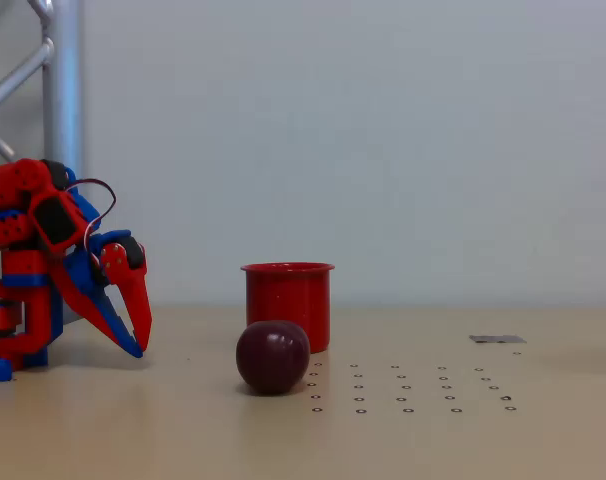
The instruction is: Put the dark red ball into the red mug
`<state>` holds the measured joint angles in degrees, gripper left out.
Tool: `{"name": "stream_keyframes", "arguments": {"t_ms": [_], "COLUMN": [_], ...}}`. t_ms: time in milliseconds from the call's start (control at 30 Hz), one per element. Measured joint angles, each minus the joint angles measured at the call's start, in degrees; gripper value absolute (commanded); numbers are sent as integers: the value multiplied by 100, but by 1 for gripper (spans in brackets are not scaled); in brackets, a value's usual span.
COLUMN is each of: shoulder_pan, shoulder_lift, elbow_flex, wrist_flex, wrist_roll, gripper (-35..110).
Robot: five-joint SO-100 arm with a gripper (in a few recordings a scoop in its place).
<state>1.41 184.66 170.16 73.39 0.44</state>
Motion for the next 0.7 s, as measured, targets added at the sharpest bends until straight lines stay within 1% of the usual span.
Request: {"name": "stream_keyframes", "arguments": {"t_ms": [500,600,700], "shoulder_pan": [-53,-53,53], "shoulder_lift": [0,0,-62], "elbow_flex": [0,0,-211], "wrist_flex": [0,-237,-677], "wrist_roll": [-26,-483,-1415], "gripper": [0,0,0]}}
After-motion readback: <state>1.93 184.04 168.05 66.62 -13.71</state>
